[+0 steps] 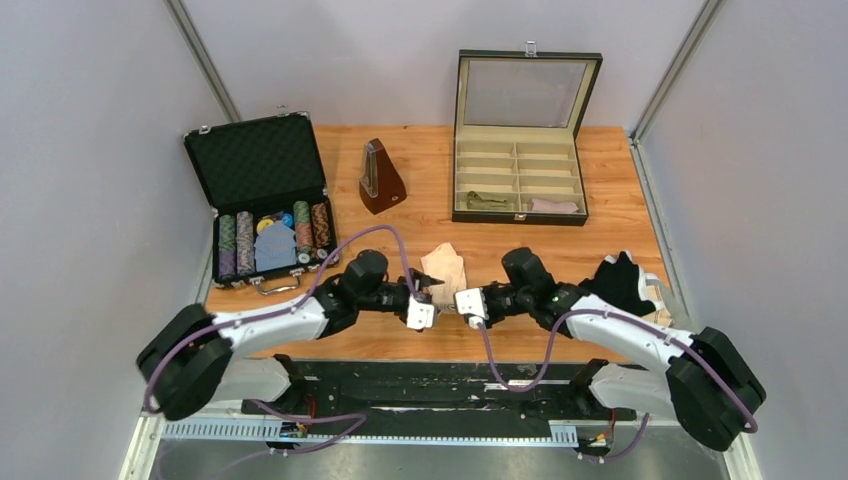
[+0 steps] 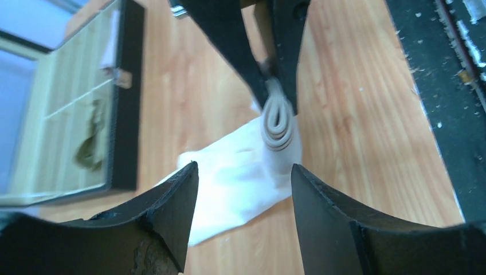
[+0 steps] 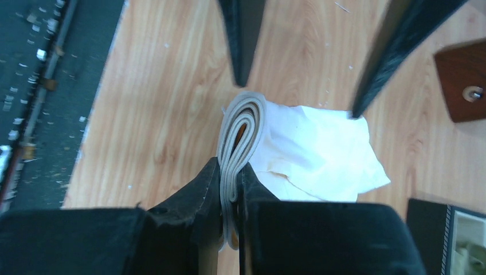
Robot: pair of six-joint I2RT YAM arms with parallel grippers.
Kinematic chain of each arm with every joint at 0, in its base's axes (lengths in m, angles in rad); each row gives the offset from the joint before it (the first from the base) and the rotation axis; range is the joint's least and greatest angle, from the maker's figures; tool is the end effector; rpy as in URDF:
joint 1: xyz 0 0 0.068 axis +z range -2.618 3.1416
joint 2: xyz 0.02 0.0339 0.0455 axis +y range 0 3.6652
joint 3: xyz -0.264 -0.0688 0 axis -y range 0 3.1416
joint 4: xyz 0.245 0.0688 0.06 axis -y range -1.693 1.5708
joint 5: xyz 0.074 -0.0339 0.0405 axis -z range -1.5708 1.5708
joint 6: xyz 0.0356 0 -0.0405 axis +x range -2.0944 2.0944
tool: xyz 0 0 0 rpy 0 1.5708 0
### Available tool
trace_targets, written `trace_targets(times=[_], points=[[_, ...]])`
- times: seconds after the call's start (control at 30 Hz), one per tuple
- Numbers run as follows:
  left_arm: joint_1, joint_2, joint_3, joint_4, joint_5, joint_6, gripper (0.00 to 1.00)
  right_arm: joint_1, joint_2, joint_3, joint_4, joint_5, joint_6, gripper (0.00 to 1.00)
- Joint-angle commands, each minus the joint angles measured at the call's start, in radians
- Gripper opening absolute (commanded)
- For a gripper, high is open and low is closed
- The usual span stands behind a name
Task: Roll the underwear
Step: Roll the underwear to the center of the board.
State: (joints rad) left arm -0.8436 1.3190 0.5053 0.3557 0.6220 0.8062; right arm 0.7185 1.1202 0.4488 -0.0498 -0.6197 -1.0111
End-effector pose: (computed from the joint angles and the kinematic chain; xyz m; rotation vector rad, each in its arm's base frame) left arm 0.1563 -0.2068 0.1868 1.7028 1.0407 -0.6517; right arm 0.1456 0.1548 0.1777 -1.8519 1.1667 0.5433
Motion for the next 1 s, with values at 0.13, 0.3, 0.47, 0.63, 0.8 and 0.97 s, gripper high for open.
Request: trace_targets(times=[0.13,0.3,0.47,0.63,0.8,0.97], points=[[0.003,-0.482,-0.013,-0.467,-0.213,0.088,0.68,0.005,0.214,0.342,-0.545,-0.229,-0.06,0.0],[0.003,-0.637,-0.024,-0.636,-0.217,0.091,0.71,0.007,0.358,0.466,-0.687,-0.248,-0.079,0.0],[0.003,-0.668,-0.028,-0.712,-0.227,0.145,0.71,0.006,0.459,0.54,-0.762,-0.265,-0.095,0.0],[0.003,-0.633,-0.05,-0.687,-0.17,0.227,0.7,0.003,0.587,0.625,-0.852,-0.293,-0.094,0.0],[0.002,-0.501,-0.062,-0.595,-0.043,0.355,0.68,-0.009,0.763,0.742,-0.941,-0.319,-0.089,0.0],[-0.018,-0.293,-0.064,-0.411,0.028,0.447,0.67,-0.041,0.96,0.93,-1.069,-0.352,-0.071,0.0]])
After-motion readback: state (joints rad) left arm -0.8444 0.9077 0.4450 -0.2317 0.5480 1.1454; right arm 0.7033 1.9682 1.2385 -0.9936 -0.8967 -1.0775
